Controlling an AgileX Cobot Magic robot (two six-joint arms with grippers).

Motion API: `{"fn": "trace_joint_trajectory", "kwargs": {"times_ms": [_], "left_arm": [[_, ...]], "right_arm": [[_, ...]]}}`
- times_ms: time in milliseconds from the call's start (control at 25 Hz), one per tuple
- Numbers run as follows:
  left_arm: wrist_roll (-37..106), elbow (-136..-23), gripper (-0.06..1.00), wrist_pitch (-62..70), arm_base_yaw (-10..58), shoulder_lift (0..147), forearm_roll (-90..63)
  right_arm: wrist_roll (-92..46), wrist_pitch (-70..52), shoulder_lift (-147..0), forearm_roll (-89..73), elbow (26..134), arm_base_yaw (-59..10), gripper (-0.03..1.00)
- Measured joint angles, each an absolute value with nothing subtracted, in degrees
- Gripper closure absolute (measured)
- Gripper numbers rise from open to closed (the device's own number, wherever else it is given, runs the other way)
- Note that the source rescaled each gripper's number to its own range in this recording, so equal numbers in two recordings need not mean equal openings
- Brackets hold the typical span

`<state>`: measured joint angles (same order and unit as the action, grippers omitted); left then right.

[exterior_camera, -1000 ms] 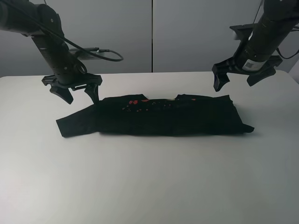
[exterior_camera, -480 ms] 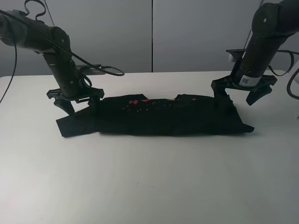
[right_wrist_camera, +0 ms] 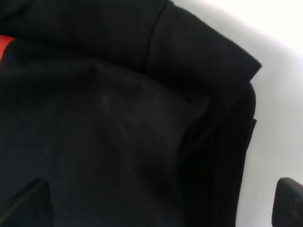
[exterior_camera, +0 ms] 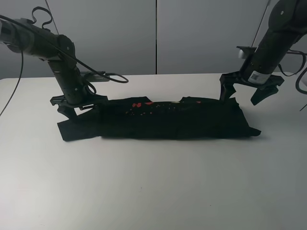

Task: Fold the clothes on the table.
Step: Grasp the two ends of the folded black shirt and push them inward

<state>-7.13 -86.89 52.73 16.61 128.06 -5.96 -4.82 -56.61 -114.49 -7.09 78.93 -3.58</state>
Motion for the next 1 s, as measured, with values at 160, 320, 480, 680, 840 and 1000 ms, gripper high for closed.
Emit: {"fn": "trace_joint_trajectory", "kwargs": {"times_ms": [160, 320, 480, 680, 840, 1000], "left_arm": [[-7.24, -86.97, -0.05, 53.11, 16.61, 128.21, -5.96], [-7.24, -87.03, -0.05, 53.28, 16.61, 128.21, -5.96], [-7.24, -87.03, -0.05, 53.28, 16.61, 128.21, -5.96], [-7.24, -87.03, -0.05, 53.38, 16.61, 128.21, -5.96], [-7.24, -87.03, -0.05, 53.38, 16.61, 128.21, -5.96], [-7.24, -87.03, -0.05, 53.38, 16.61, 128.21, -5.96]], "right_arm": [[-5.10, -55.53, -115.61, -7.09, 79.06, -3.58, -0.03], [-5.13, -55.11, -118.68, -6.87, 79.06, -3.58, -0.03], [-5.13, -53.79, -120.78, -6.75, 79.06, -3.58, -0.03], [-5.39, -52.93, -122.32, -6.74, 79.06, -3.58, -0.03], [-5.39, -52.39, -123.51, -6.74, 79.06, -4.34, -0.03], [-5.39, -51.53, -124.52, -5.58, 79.10, -6.16, -0.03]]}}
